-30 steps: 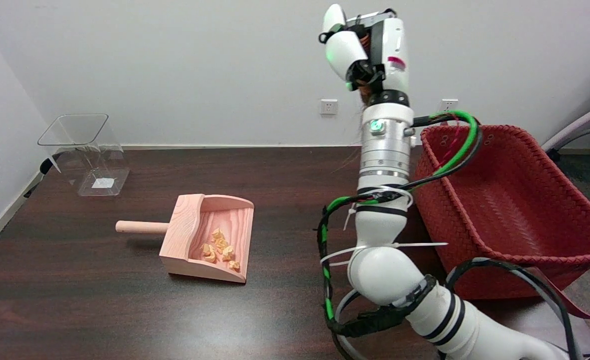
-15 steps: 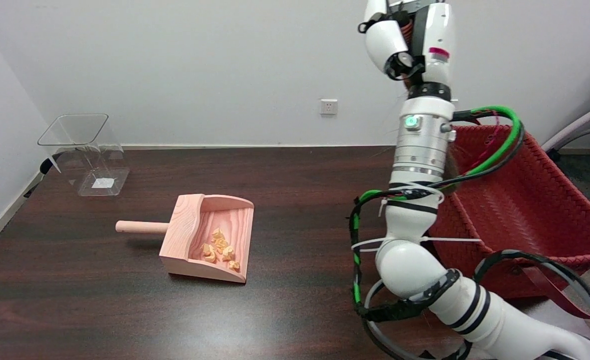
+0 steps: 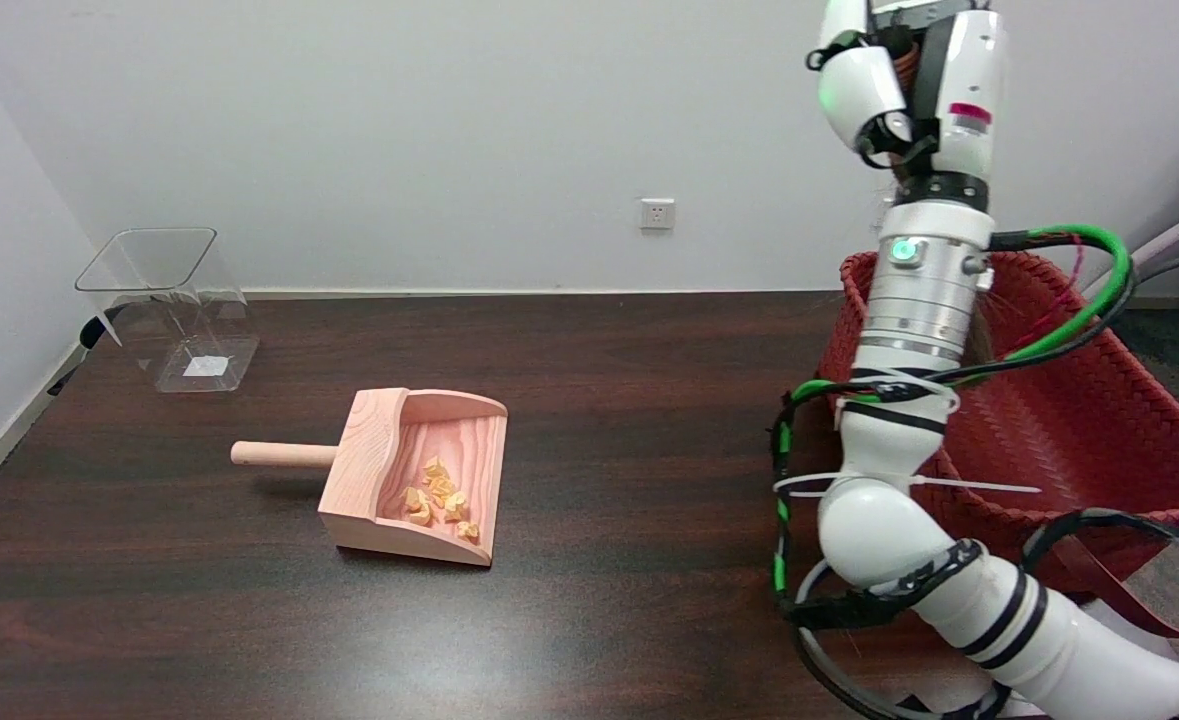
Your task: Place the broom into the brown storage basket.
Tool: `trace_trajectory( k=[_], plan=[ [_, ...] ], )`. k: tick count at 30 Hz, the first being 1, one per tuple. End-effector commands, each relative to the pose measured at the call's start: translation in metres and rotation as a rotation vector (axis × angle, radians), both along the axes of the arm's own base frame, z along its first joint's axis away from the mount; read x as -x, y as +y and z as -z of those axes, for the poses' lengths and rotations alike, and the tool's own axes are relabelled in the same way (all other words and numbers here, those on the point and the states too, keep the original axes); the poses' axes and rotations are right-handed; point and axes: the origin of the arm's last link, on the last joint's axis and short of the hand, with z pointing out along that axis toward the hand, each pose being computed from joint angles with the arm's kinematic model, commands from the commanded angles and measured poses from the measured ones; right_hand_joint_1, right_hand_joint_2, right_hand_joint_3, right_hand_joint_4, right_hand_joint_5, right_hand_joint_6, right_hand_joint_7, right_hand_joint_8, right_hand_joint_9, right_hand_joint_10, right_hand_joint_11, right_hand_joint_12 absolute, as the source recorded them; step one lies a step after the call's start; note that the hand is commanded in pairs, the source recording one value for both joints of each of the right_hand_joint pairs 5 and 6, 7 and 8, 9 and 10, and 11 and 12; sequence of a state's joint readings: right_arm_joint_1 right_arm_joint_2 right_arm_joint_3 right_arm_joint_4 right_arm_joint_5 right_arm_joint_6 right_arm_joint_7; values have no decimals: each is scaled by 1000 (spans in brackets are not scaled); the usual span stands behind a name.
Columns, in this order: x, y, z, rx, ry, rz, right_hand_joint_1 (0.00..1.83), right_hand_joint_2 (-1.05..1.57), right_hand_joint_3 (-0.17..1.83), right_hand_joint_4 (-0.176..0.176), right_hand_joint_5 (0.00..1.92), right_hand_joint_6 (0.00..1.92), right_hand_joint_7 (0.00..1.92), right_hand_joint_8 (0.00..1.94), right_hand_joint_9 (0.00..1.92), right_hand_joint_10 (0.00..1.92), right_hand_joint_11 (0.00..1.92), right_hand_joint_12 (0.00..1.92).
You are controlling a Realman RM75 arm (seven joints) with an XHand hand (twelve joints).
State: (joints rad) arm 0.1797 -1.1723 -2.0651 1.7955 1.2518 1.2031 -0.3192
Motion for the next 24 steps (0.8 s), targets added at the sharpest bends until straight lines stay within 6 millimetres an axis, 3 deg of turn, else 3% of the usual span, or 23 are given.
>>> trace_trajectory(
  k=[1,11,24],
  plan=[
    [23,15,-56,63,-34,20,915,1571,849,0,1920,1920,1920,1920,1920,1920,1920,1920],
    [45,14,-69,95,-41,81,884,1571,869,0,1920,1920,1920,1920,1920,1920,1920,1920],
    [87,4,-78,30,-83,139,875,1571,821,0,1920,1920,1920,1920,1920,1920,1920,1920]
  ],
)
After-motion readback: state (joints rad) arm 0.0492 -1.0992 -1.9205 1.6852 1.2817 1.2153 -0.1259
